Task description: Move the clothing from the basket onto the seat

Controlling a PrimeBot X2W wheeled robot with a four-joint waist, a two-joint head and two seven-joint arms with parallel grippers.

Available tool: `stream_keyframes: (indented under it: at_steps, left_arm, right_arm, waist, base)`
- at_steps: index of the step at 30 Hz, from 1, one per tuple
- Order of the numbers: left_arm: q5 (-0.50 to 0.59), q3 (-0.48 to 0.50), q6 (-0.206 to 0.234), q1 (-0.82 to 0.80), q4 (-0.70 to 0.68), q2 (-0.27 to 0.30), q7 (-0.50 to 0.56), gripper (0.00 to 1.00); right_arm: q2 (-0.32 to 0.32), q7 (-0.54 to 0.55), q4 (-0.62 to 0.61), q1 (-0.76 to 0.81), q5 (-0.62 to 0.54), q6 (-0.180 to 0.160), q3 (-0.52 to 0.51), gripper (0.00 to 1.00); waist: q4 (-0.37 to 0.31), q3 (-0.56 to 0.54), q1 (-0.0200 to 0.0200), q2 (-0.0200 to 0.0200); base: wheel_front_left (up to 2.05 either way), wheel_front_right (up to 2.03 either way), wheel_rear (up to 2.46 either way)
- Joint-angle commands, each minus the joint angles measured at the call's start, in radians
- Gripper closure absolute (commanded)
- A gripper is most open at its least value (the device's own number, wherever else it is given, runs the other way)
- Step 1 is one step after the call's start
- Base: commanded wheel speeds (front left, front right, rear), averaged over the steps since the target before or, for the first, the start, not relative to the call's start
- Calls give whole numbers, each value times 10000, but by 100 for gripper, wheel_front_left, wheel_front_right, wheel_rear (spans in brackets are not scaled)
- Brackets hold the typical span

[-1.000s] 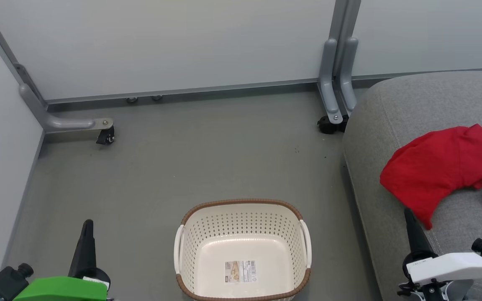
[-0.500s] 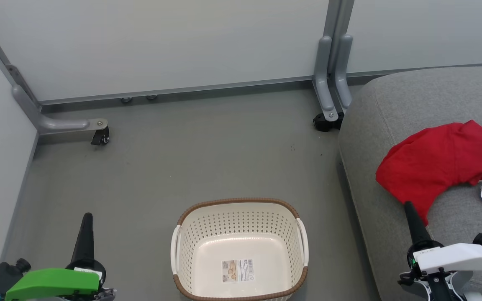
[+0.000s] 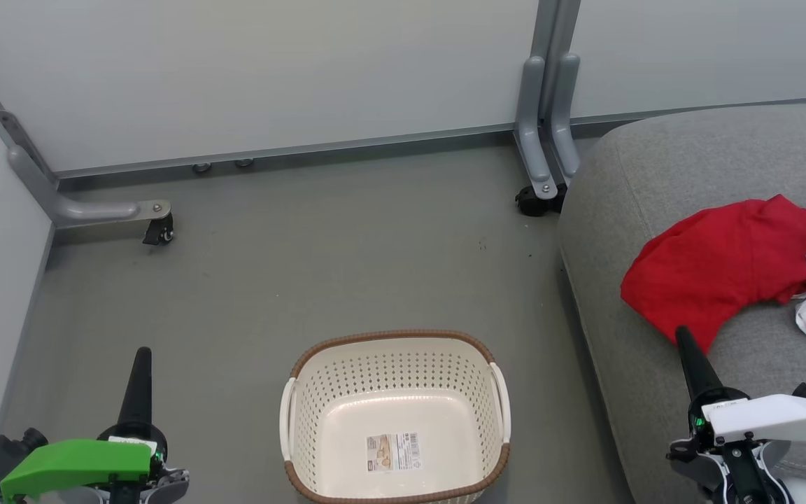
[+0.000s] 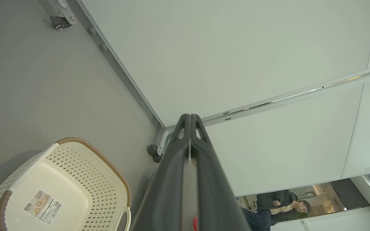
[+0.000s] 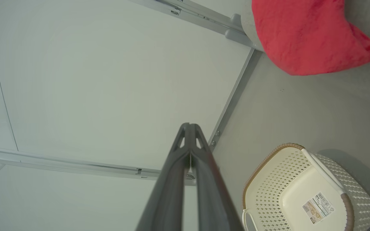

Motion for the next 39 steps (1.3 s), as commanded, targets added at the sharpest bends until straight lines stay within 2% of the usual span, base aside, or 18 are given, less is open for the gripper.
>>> stream_keyframes:
  at_steps: [1, 39]
  left_arm:
    - [-268, 67, -23, -280, -15, -30, 56, 100]
    - [-2873, 525, -33, -909, 472, -296, 865, 100]
  right_arm:
    - [-56, 69, 6, -239, 243, 6, -46, 100]
    - [5, 878, 538, -967, 3013, 4, -400, 100]
  waist:
    - [-18, 7, 0, 0]
    - [-433, 148, 0, 0]
  base:
    - [0, 0, 0]
    - [0, 0, 0]
